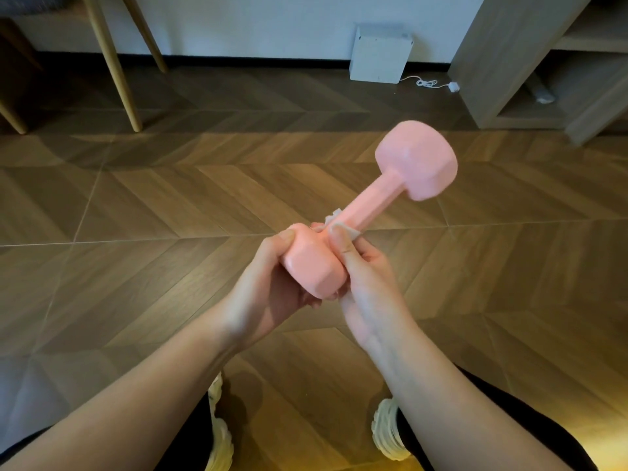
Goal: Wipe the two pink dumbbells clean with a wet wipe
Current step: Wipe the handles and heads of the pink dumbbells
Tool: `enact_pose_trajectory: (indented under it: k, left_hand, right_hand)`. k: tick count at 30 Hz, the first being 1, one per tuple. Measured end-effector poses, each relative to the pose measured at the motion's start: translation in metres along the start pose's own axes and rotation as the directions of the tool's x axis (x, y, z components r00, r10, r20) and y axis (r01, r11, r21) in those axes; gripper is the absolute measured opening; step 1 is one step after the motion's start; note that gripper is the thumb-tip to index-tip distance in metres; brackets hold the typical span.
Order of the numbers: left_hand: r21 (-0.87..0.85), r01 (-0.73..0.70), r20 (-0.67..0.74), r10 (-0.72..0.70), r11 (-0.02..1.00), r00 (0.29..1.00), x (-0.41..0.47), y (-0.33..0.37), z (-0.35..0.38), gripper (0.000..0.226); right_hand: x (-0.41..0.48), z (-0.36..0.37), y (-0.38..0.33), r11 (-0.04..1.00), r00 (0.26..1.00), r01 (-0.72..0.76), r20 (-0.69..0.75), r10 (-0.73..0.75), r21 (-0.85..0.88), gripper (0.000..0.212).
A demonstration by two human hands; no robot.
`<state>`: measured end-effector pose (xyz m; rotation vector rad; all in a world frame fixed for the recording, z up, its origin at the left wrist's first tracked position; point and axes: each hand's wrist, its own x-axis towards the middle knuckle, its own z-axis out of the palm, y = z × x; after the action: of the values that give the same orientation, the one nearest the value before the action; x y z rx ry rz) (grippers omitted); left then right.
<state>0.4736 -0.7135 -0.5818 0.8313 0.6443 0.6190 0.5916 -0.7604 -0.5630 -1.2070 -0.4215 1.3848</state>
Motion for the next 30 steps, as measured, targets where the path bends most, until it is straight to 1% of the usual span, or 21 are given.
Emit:
enact_pose_trajectory:
  k: [3, 5, 7, 8, 10, 11, 12, 13, 15, 16, 18, 19, 20, 21, 25, 26, 27, 28, 29, 30]
  left_hand:
    - [-0.005, 0.067, 0.067, -0.066, 0.998, 0.996, 0.0, 0.004, -0.001, 0.055]
    - [-0.01, 0.094, 0.118, -0.092, 0.996, 0.989, 0.0, 0.005, -0.003, 0.058]
    - [0.008, 0.079, 0.094, -0.079, 0.997, 0.992, 0.002, 0.004, -0.005, 0.064]
    - [0.045, 0.052, 0.062, -0.055, 0.998, 0.997, 0.003, 0.003, -0.005, 0.067]
    - [0.178, -0.001, -0.006, 0.002, 0.984, 1.0, 0.004, 0.002, -0.002, 0.075]
    - [0.273, -0.016, -0.049, 0.03, 0.962, 0.998, 0.004, 0.002, -0.002, 0.078]
    - [0.387, -0.039, -0.088, 0.079, 0.921, 0.993, 0.002, 0.002, -0.003, 0.074]
    - [0.506, -0.078, -0.092, 0.144, 0.859, 0.985, -0.001, 0.003, -0.003, 0.069]
    - [0.71, -0.181, -0.009, 0.265, 0.68, 0.964, -0.006, 0.005, -0.006, 0.065]
    - [0.788, -0.234, 0.048, 0.321, 0.57, 0.946, -0.008, 0.005, -0.009, 0.065]
    - [0.885, -0.326, 0.173, 0.417, 0.331, 0.892, -0.01, 0.006, -0.012, 0.072]
    - [0.906, -0.358, 0.229, 0.453, 0.224, 0.862, -0.011, 0.006, -0.013, 0.075]
    - [0.914, -0.382, 0.275, 0.483, 0.138, 0.832, -0.01, 0.007, -0.014, 0.076]
    - [0.912, -0.402, 0.312, 0.509, 0.075, 0.802, -0.01, 0.007, -0.013, 0.076]
    - [0.897, -0.424, 0.413, 0.585, -0.128, 0.698, -0.007, 0.009, -0.009, 0.075]
    - [0.888, -0.43, 0.436, 0.596, -0.164, 0.674, -0.005, 0.009, -0.009, 0.075]
    - [0.88, -0.445, 0.448, 0.598, -0.165, 0.664, -0.004, 0.008, -0.009, 0.076]
    - [0.881, -0.46, 0.431, 0.593, -0.112, 0.68, -0.005, 0.008, -0.01, 0.076]
    - [0.888, -0.459, 0.374, 0.579, 0.001, 0.725, -0.006, 0.008, -0.01, 0.075]
    - [0.888, -0.431, 0.284, 0.547, 0.159, 0.787, -0.008, 0.008, -0.01, 0.074]
  right_hand:
    - [0.0, -0.001, 0.0, 1.0, 1.0, 0.006, -0.027, -0.006, 0.0, 0.028]
    - [0.001, -0.001, 0.0, 1.0, 0.999, 0.007, -0.049, -0.007, -0.007, 0.031]
    - [0.002, -0.001, -0.001, 1.0, 0.998, 0.0, -0.057, 0.001, 0.009, 0.03]
    - [0.003, -0.002, -0.003, 0.999, 0.998, -0.005, -0.055, 0.006, 0.034, 0.028]
    - [0.006, -0.004, -0.008, 0.996, 0.998, 0.003, -0.066, 0.003, 0.093, 0.021]
    - [0.007, -0.007, -0.011, 0.993, 0.997, 0.006, -0.074, 0.003, 0.114, 0.018]
    - [0.008, -0.009, -0.013, 0.991, 0.997, 0.002, -0.08, 0.008, 0.131, 0.017]
    - [0.009, -0.011, -0.016, 0.989, 0.996, -0.008, -0.086, 0.021, 0.15, 0.016]
    - [0.013, -0.017, -0.02, 0.975, 0.989, -0.033, -0.135, 0.064, 0.22, 0.019]
    - [0.016, -0.02, -0.023, 0.962, 0.981, -0.036, -0.174, 0.086, 0.271, 0.021]
    - [0.021, -0.024, -0.027, 0.926, 0.961, -0.028, -0.245, 0.129, 0.378, 0.034]
    - [0.024, -0.026, -0.028, 0.908, 0.948, -0.023, -0.278, 0.152, 0.419, 0.037]
    - [0.025, -0.026, -0.03, 0.895, 0.938, -0.019, -0.302, 0.17, 0.446, 0.038]
    - [0.025, -0.026, -0.03, 0.887, 0.932, -0.017, -0.314, 0.181, 0.461, 0.039]
    - [0.025, -0.028, -0.033, 0.865, 0.934, -0.011, -0.303, 0.187, 0.502, 0.04]
    - [0.024, -0.03, -0.034, 0.86, 0.939, -0.007, -0.292, 0.181, 0.51, 0.04]
    - [0.023, -0.031, -0.034, 0.86, 0.944, -0.006, -0.28, 0.173, 0.51, 0.04]
    - [0.023, -0.032, -0.034, 0.862, 0.951, -0.004, -0.265, 0.16, 0.506, 0.04]
    - [0.023, -0.033, -0.032, 0.869, 0.959, -0.001, -0.246, 0.142, 0.496, 0.04]
    - [0.023, -0.034, -0.032, 0.878, 0.967, 0.001, -0.224, 0.121, 0.478, 0.04]
